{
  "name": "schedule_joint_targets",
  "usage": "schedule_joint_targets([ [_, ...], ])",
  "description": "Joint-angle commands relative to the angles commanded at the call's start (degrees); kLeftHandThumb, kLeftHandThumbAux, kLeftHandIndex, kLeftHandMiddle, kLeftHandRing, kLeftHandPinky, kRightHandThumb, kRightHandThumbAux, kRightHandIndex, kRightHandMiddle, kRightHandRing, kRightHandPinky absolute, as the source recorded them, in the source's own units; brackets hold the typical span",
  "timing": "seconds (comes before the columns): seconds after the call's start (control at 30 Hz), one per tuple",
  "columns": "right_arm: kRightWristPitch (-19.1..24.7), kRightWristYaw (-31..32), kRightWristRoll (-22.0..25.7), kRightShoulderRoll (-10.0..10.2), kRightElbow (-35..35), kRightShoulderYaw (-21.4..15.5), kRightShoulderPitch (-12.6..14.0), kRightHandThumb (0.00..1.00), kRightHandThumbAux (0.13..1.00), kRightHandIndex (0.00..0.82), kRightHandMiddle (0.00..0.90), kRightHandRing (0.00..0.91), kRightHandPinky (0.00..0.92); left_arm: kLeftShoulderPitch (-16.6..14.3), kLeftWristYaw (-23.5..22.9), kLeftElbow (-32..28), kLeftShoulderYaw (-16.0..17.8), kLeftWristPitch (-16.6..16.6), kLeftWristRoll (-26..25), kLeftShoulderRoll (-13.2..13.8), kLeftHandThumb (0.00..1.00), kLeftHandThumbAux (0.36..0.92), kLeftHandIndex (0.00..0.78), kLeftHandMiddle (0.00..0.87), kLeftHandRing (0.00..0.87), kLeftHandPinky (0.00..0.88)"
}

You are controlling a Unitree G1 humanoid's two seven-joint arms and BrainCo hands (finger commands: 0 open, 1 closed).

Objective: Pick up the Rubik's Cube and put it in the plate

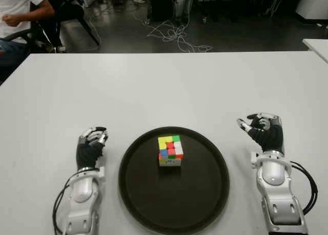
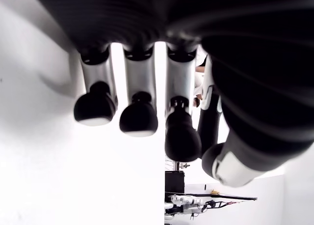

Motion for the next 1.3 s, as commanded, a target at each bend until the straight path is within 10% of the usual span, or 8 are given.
schedule_joint_targets([
  [0.5,-9.0,0.4,8.9,2.3,6.0,-3.3,0.4,0.382,0.843,0.791,0.868,0.87,0.863,0.7,1.0,0.6,0.1,-1.7,1.6,0.1,0.712,0.704,0.444,0.797,0.826,0.826],
  [1.3,-26.1,3.2,12.0,0.6,14.7,-4.2,0.2,0.366,0.85,0.797,0.859,0.866,0.865,0.6,1.1,0.4,0.5,-1.5,0.7,-0.7,0.712,0.704,0.444,0.802,0.832,0.833],
])
